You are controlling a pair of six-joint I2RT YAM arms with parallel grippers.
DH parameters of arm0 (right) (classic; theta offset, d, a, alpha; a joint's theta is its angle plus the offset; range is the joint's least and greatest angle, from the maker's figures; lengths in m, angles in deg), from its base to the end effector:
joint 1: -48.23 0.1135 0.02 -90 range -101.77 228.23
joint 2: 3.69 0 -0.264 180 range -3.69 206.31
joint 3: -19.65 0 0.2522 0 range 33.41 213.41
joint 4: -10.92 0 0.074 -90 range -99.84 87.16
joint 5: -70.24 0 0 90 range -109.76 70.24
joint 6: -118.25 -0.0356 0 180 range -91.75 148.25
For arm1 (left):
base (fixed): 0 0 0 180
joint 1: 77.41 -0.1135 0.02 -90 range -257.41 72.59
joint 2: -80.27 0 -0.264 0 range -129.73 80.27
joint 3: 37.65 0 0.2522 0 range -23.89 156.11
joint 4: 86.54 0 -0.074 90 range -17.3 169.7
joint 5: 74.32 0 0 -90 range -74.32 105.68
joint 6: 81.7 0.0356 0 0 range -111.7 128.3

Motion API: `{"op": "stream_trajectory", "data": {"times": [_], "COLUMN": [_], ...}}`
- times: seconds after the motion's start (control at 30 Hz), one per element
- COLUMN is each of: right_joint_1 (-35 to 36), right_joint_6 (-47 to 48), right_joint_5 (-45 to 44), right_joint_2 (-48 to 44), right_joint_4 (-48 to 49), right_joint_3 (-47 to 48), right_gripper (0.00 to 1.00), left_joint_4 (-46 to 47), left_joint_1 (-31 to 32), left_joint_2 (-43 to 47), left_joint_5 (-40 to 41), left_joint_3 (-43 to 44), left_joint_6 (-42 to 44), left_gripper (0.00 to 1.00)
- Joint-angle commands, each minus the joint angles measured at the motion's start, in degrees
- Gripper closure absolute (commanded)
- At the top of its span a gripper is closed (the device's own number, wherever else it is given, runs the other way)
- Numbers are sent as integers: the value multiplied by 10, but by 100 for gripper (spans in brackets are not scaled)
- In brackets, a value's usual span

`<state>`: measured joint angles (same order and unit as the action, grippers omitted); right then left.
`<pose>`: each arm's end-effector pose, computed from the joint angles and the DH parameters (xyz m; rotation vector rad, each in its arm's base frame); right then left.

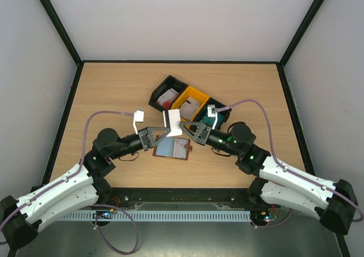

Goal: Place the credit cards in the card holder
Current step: Insert the credit card into the card holder.

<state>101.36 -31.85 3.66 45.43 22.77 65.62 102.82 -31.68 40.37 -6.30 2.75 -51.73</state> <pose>0.1114 0.1721 0.3154 -0.3053 1.7163 1.8412 0.1127 -0.1347 0.3034 0.1708 1.6667 -1.7388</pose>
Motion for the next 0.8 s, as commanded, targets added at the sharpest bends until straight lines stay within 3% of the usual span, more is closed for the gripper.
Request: {"op": "stream_trajectory", "data": {"times": [0.0, 0.23, 0.37, 0.47, 0.53, 0.63, 0.77], "right_joint_1": [3, 3, 3, 3, 3, 3, 3], "right_joint_6": [23, 24, 27, 32, 34, 30, -1], "right_joint_5": [11, 13, -8, -24, -29, -19, 46], "right_joint_2": [12, 18, 22, 22, 24, 29, 43], "right_joint_4": [-9, 0, -19, -30, -32, -26, 46], "right_joint_3": [8, -4, -7, -6, -4, -5, -19], "right_gripper": [81, 88, 71, 69, 71, 83, 92], "left_joint_4": [-15, -25, -36, -42, -45, -51, -65], "left_joint_1": [-1, 0, 0, 0, 0, -1, -1], "left_joint_2": [1, 7, 10, 14, 17, 20, 18], "left_joint_5": [-28, -43, -41, -39, -38, -36, -32], "left_joint_3": [-1, -6, -6, -7, -8, -8, -7], "left_joint_6": [7, 19, 24, 26, 26, 27, 30], "left_gripper": [97, 97, 97, 97, 97, 97, 97]}}
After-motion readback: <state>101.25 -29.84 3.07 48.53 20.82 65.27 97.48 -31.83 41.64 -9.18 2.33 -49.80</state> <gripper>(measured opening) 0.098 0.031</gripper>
